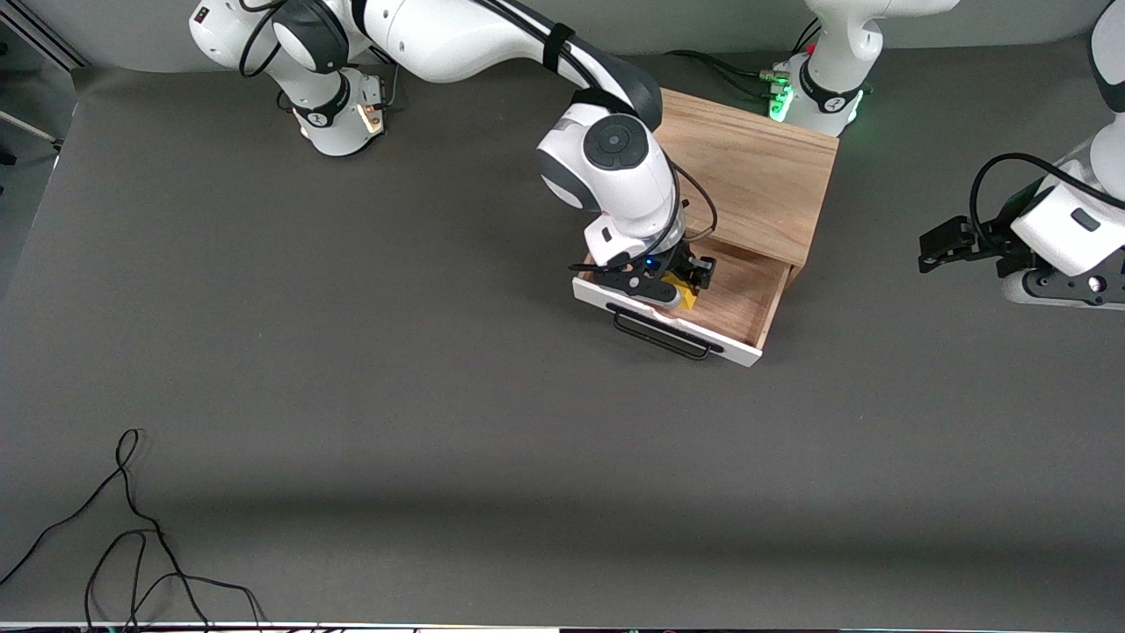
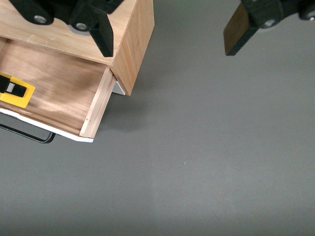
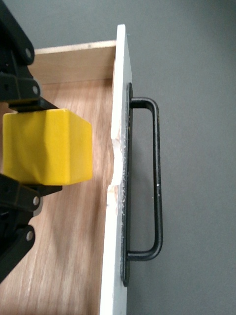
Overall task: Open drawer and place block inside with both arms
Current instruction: 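Lower the cube into the drawer and open the right gripper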
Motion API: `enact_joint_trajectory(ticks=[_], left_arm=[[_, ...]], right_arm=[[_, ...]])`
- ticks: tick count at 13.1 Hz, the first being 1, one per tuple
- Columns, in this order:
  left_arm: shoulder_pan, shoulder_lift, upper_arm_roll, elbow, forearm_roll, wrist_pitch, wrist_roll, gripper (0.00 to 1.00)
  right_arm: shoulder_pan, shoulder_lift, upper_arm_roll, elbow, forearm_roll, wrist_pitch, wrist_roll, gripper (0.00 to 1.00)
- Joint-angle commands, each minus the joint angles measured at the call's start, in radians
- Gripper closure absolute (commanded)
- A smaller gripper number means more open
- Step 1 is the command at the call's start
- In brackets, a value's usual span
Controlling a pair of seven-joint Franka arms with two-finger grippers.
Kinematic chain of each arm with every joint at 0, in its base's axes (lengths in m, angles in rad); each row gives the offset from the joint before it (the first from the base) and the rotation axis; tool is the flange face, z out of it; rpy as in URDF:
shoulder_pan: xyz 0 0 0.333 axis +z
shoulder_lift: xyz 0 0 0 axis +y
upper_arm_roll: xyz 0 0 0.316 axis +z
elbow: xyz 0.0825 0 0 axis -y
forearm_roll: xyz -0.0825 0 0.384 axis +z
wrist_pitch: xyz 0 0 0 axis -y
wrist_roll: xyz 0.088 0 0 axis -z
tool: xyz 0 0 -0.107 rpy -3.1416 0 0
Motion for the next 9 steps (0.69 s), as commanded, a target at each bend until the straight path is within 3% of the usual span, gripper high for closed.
enact_joint_trajectory(ticks=[1, 6, 8, 9], left_arm=[[0.003, -0.008, -0.004, -0.007, 0.01, -0.004, 0.014, 0.0], [0.002, -0.008, -0.004, -0.009, 0.01, -0.003, 0.013, 0.0], [0.002, -0.008, -0.004, -0.009, 0.01, -0.001, 0.013, 0.0], [0.002, -0.008, -0.004, -0.009, 0.009, -0.001, 0.013, 0.0]], right_arm=[[0.013, 0.036, -0.005, 0.028, -0.001, 0.025, 0.048, 0.68], [0.022, 0.038, -0.005, 0.011, -0.041, -0.027, 0.039, 0.67], [0.027, 0.032, -0.005, 0.011, -0.041, -0.043, 0.042, 0.55], [0.027, 0.032, -0.005, 0.011, -0.043, -0.043, 0.047, 0.38]])
